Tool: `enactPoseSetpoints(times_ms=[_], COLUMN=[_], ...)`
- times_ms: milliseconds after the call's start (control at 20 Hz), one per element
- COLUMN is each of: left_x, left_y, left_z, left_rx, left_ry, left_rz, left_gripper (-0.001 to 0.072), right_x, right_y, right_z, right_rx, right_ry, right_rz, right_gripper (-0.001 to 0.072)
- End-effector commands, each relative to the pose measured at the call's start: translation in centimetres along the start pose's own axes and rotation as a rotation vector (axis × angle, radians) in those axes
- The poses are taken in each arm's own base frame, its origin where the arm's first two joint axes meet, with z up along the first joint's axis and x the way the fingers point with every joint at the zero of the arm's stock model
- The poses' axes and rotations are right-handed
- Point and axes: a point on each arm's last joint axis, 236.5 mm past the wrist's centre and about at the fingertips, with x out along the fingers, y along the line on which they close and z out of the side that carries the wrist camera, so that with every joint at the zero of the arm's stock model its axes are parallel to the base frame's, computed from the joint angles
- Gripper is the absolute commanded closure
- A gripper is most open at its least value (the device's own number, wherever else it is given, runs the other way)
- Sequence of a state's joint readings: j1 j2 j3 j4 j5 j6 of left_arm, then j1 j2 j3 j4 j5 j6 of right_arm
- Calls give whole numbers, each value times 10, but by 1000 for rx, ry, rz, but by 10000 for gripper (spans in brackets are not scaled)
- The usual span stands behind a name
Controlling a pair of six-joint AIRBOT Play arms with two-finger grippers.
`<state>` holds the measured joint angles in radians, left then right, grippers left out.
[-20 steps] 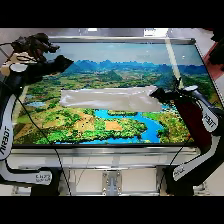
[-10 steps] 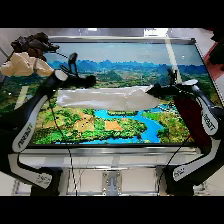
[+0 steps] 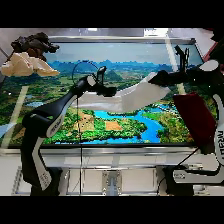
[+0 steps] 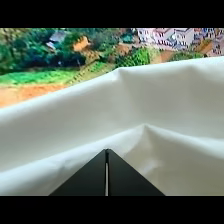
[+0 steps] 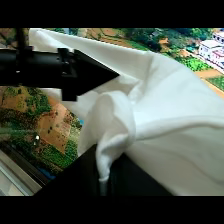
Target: Fold the shirts.
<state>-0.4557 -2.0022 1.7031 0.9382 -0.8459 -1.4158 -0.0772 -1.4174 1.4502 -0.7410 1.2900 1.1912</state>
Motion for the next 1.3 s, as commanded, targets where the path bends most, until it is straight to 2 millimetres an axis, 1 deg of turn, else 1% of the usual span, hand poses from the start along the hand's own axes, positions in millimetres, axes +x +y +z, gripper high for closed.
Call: enactPoseSetpoints(times_ms=[0,50,100,150,200,250,300,350,400,450,550,650,750,800,850,900,950,1000,1050,1100,1150,1200,1250], left_x=[20,18,11,-2,-22,-46,-77,-115,-152,-194,-270,-335,-382,-397,-407,-410,-409,-405,-399,-392,-388,-385,-385], left_y=[-19,-23,-27,-31,-34,-36,-35,-30,-20,-6,22,46,68,77,86,92,98,100,102,104,105,106,107], left_z=[-23,-22,-16,-4,15,37,61,87,109,128,146,152,153,152,150,147,143,140,137,133,130,128,128], left_rx=[30,34,42,55,74,97,122,145,153,149,123,93,62,48,33,23,12,7,1,3,2,-1,-1], left_ry=[95,100,99,85,51,6,-53,-130,-204,-284,-400,-493,-560,-582,-590,-584,-572,-555,-538,-518,-503,-495,-494], left_rz=[-27,-35,-45,-55,-64,-66,-63,-48,-18,21,83,138,186,203,217,224,226,225,221,217,213,212,212], left_gripper=[703,703,702,702,702,702,702,702,702,702,701,701,701,701,701,701,701,701,701,701,701,701,701], right_x=[3,7,12,17,25,33,42,53,66,81,116,158,202,221,239,254,265,275,281,284,284,283,280], right_y=[50,65,76,85,92,98,103,109,116,125,142,160,179,191,207,225,244,259,263,263,261,261,260], right_z=[14,19,22,24,22,18,14,11,8,6,2,-1,4,5,2,-1,0,4,15,26,35,38,39], right_rx=[-113,-154,-173,-188,-192,-192,-190,-186,-185,-182,-176,-134,-27,8,39,47,44,30,44,80,129,159,156], right_ry=[-24,-40,-51,-59,-56,-45,-32,-22,-17,-18,-31,-57,-135,-161,-165,-165,-178,-213,-269,-320,-350,-354,-341], right_rz=[-29,-28,-31,-36,-34,-32,-29,-22,-10,5,33,77,157,202,258,315,369,399,396,390,395,407,416], right_gripper=[679,679,679,679,680,680,680,680,680,680,680,681,681,681,681,680,679,678,663,510,257,201,201])
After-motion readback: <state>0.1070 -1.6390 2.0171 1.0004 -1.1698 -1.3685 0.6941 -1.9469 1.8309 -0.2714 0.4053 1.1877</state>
